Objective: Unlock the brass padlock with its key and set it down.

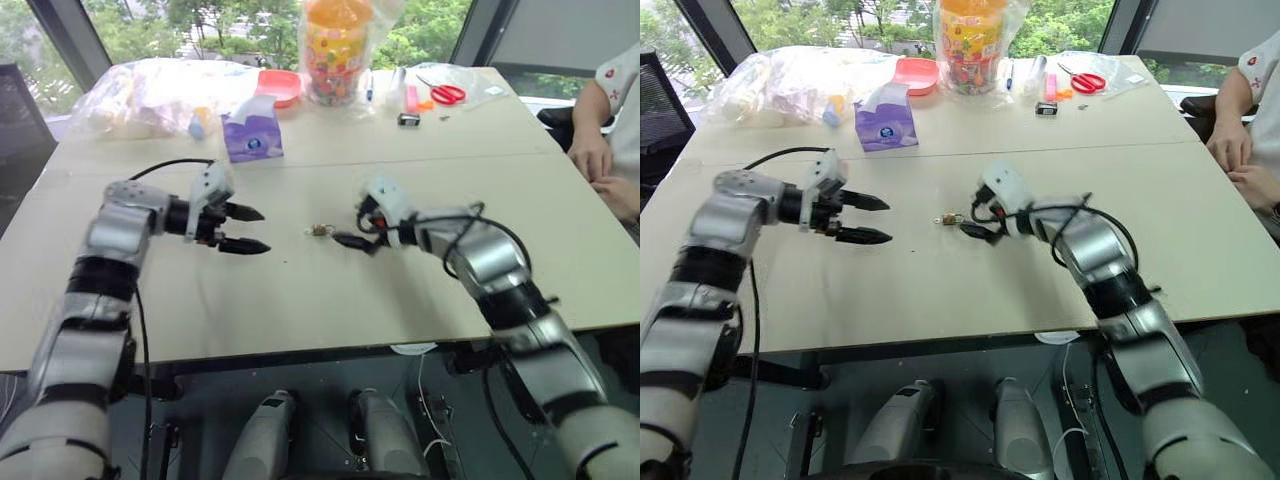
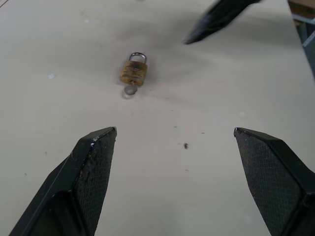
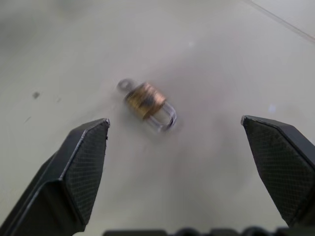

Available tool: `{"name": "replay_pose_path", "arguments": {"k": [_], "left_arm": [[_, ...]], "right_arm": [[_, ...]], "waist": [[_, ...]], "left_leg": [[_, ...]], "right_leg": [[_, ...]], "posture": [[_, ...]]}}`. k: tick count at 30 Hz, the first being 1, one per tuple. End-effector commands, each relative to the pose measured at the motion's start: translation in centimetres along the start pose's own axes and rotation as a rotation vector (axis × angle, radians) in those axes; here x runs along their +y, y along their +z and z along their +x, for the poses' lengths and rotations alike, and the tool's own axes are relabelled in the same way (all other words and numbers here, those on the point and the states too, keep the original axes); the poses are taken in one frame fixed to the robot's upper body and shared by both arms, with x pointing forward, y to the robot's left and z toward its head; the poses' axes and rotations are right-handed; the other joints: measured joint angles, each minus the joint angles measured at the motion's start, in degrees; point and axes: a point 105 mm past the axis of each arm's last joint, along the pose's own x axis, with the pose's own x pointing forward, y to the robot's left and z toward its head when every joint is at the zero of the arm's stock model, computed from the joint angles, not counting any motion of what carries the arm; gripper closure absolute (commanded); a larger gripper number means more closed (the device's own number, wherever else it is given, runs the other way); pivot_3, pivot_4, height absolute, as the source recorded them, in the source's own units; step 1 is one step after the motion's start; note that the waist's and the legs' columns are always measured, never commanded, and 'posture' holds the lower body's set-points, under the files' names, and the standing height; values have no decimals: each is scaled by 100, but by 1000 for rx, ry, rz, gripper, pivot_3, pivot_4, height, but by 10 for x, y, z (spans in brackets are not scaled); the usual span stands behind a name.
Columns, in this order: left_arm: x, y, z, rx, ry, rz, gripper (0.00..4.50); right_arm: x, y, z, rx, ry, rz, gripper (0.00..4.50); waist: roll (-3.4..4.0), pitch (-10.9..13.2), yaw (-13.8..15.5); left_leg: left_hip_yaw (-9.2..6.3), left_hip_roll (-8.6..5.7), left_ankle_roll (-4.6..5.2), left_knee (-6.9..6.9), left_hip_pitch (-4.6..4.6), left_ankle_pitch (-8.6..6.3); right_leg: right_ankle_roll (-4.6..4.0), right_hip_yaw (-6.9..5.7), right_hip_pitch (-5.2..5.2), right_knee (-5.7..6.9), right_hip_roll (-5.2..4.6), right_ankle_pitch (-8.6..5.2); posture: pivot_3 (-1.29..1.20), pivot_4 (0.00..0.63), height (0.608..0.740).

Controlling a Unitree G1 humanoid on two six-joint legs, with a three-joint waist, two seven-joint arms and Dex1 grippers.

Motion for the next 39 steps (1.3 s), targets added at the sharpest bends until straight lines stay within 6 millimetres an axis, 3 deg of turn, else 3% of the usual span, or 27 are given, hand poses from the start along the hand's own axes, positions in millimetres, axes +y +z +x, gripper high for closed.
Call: {"name": "replay_pose_path", "arguments": {"k": [1, 8, 14, 17, 22, 26, 28, 32, 35, 39], "left_arm": [[-15, 14, -21, -34, 66, 16, 541], [-35, 1, -41, -39, 209, -67, 541], [-44, -5, -45, -52, 277, -108, 541], [-47, -8, -43, -54, 294, -119, 494], [-48, -11, -40, -55, 306, -134, 494], [-40, -5, -40, -136, 313, -171, 494], [-33, 9, -42, -251, 303, -221, 494], [-24, 34, -42, -424, 233, -295, 494], [-16, 44, -38, -483, 185, -327, 494], [-8, 59, -26, -522, 104, -331, 494]], "right_arm": [[0, 3, 19, 23, 73, -82, 0], [11, -7, 42, 88, 218, -114, 0], [12, -15, 54, 132, 215, -119, 0], [17, -15, 58, 130, 234, -141, 1249], [23, -12, 63, 116, 249, -207, 3786], [7, 11, 54, 23, 168, -385, 3819], [1, 40, 40, -124, 107, -529, 3819], [18, 85, -3, -394, 5, -717, 3819], [32, 87, -23, -427, -43, -801, 3819], [35, 88, -34, -414, -109, -822, 3819]], "waist": [[-1, -1, -16], [0, 0, -2], [0, -1, -19], [0, -1, -25], [1, -1, -26], [2, 0, -5], [4, 1, 44], [1, 0, 41], [0, -1, -2], [-1, -1, 2]], "left_leg": [[2, 1, -1, -1, 1, 0], [9, -4, -21, -30, 8, 11], [13, 6, -45, -52, 41, 22], [17, 9, -56, -72, 96, 15], [17, 11, -60, -79, 127, 14], [17, 12, -62, -80, 128, 15], [17, 11, -64, -80, 125, 16], [17, 7, -63, -74, 92, 18], [18, 8, -57, -81, 90, 22], [21, 9, -56, -77, 91, 23]], "right_leg": [[0, 5, -3, -1, 2, 0], [-3, 30, -28, 25, 4, 0], [-17, 44, -22, 44, 17, 3], [-30, 55, 17, 42, 21, -5], [-50, 71, 34, 45, 32, -16], [-51, 78, 30, 45, 37, -14], [-47, 77, 25, 45, 36, -12], [-30, 77, 4, 43, 31, -6], [-29, 79, -3, 45, 30, -7], [-30, 80, -1, 46, 31, -7]], "posture": [[0, 150, 740], [0, 150, 740], [0, 150, 740], [0, 150, 740], [0, 150, 740], [0, 150, 740], [0, 150, 740], [0, 150, 740], [0, 150, 740], [0, 150, 740]]}}
